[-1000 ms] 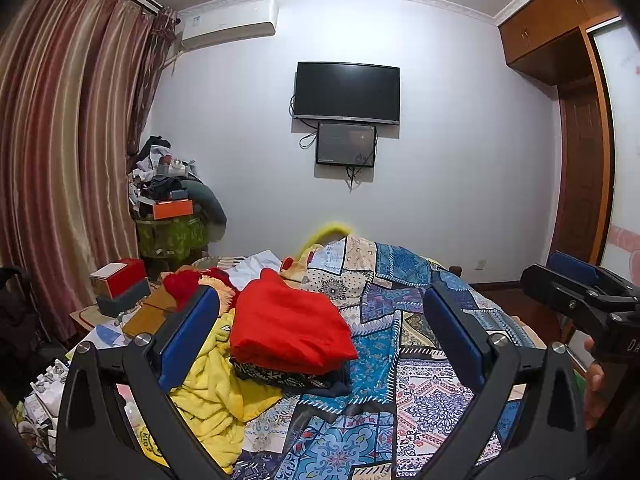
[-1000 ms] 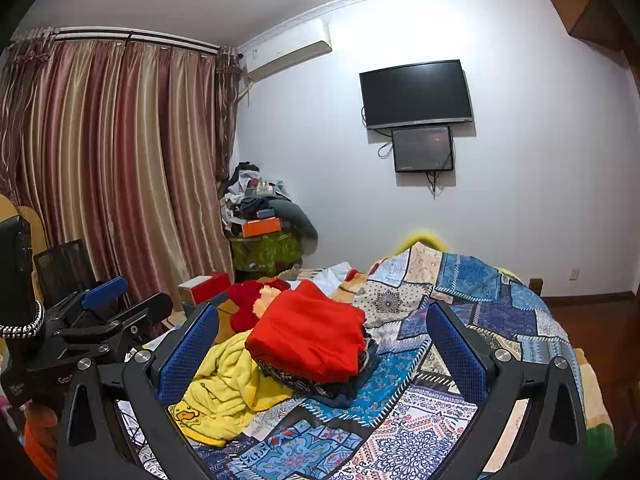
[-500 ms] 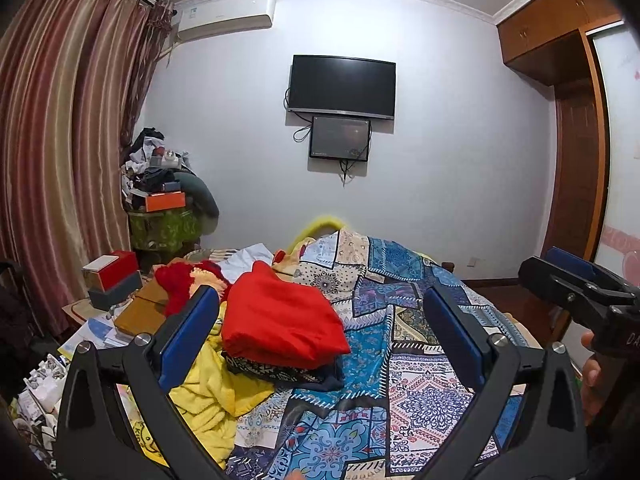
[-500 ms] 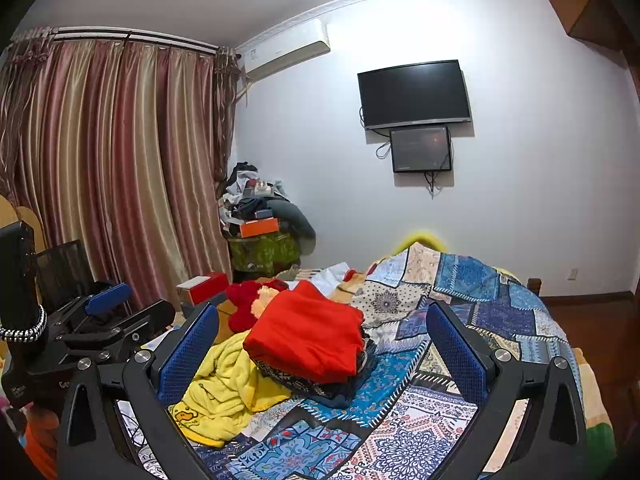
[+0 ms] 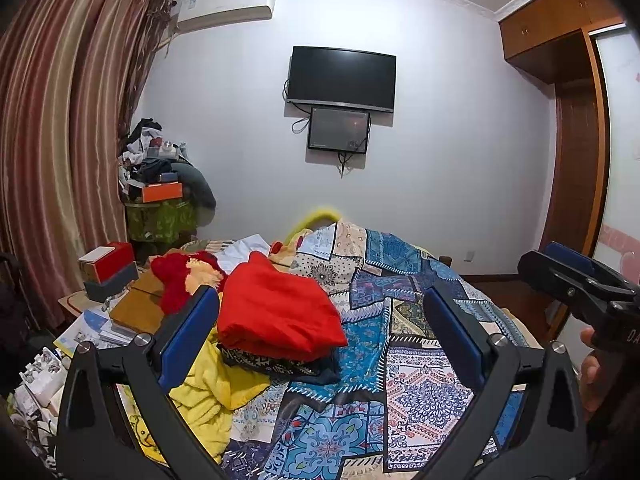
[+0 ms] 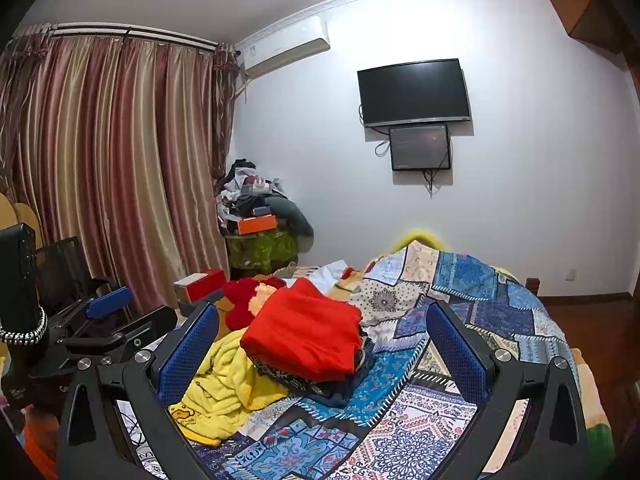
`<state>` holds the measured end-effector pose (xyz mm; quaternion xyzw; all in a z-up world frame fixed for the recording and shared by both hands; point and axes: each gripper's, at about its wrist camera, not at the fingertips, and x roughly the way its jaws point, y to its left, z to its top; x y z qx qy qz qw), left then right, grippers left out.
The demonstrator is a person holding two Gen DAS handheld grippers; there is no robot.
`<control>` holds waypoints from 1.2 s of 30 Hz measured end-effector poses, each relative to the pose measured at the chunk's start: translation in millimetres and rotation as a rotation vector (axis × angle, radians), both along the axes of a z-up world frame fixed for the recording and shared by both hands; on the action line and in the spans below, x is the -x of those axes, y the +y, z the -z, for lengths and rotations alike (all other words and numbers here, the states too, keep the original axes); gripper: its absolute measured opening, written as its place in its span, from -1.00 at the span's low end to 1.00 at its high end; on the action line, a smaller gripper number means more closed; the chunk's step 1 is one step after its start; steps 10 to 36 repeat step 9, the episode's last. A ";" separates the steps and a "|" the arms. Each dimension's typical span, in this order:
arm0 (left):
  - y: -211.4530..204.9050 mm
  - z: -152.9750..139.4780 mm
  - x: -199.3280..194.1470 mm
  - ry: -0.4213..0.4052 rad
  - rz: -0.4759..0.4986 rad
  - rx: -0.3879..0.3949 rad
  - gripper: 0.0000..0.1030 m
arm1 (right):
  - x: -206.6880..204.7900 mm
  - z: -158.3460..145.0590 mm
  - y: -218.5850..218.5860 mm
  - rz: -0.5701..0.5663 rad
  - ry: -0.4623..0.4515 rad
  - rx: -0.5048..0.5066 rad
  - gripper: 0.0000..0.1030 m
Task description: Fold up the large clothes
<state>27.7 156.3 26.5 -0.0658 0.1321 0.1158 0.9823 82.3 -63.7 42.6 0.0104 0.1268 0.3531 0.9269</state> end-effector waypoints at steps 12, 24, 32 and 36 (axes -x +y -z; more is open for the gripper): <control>11.8 11.2 -10.2 0.024 -0.005 0.031 1.00 | -11.5 5.8 5.0 -0.001 0.014 0.019 1.00; 11.8 11.2 -10.2 0.024 -0.005 0.031 1.00 | -11.5 5.8 5.0 -0.001 0.014 0.019 1.00; 11.8 11.2 -10.2 0.024 -0.005 0.031 1.00 | -11.5 5.8 5.0 -0.001 0.014 0.019 1.00; 11.8 11.2 -10.2 0.024 -0.005 0.031 1.00 | -11.5 5.8 5.0 -0.001 0.014 0.019 1.00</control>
